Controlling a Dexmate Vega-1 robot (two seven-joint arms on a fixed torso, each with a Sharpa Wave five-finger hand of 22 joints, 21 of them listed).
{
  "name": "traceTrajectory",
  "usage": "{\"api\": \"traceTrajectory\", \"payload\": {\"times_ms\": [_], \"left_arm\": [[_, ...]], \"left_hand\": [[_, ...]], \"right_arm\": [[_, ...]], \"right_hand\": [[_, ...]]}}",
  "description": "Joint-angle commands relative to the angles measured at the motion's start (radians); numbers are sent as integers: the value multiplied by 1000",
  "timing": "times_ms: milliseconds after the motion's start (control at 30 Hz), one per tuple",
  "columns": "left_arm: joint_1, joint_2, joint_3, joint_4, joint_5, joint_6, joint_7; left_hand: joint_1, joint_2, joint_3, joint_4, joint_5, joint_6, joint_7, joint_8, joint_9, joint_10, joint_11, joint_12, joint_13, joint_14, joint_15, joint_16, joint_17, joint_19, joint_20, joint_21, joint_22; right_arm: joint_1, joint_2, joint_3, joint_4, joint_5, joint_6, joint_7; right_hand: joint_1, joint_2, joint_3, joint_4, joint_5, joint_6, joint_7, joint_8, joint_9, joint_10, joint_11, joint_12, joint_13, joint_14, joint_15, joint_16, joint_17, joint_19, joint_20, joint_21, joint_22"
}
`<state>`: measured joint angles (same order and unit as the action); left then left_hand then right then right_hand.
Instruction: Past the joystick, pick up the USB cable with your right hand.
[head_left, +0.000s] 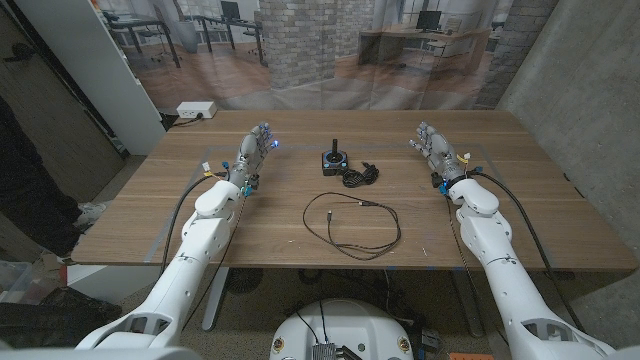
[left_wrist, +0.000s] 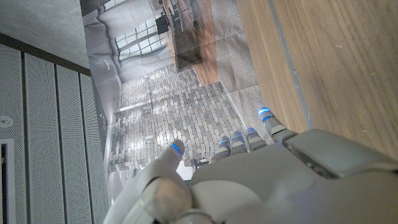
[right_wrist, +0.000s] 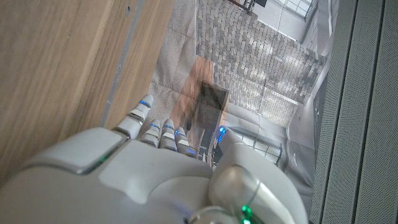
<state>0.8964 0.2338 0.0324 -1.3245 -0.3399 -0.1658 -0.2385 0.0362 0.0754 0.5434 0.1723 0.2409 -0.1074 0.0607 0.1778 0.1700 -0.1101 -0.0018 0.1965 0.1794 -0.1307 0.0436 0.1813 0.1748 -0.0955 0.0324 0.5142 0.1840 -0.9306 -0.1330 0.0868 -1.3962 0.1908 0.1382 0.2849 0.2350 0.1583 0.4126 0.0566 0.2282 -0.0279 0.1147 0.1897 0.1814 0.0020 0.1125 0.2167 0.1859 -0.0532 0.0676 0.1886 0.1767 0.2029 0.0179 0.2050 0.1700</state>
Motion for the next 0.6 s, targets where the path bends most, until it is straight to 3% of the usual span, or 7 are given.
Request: {"api": "traceTrajectory", "payload": {"times_ms": [33, 600], "left_arm": [[-3, -78, -84, 1, 87, 24, -63], [-12, -131, -138, 2, 148, 34, -106]], "left_hand": [[-3, 80, 6, 0, 4, -2, 1, 4, 2, -4, 4, 4, 5, -7, 0, 5, 3, -6, 4, 1, 1], [-3, 80, 5, -1, 5, 3, 1, 6, 2, 0, 4, 6, 5, -3, 2, 6, 3, -5, 6, -1, 1]], "right_arm": [[-16, 72, 78, -45, -110, 3, 46], [-34, 91, 99, -92, -206, 51, 40]], "right_hand": [[20, 9, 9, -13, -5, 14, 22, 5, 3, 13, 4, 6, 2, 9, 2, 3, 1, 18, 0, 4, 2], [63, 6, 32, -54, -24, 43, 23, 8, 3, 31, 3, 9, 2, 37, 2, 5, 0, 43, 5, 7, 3]]}}
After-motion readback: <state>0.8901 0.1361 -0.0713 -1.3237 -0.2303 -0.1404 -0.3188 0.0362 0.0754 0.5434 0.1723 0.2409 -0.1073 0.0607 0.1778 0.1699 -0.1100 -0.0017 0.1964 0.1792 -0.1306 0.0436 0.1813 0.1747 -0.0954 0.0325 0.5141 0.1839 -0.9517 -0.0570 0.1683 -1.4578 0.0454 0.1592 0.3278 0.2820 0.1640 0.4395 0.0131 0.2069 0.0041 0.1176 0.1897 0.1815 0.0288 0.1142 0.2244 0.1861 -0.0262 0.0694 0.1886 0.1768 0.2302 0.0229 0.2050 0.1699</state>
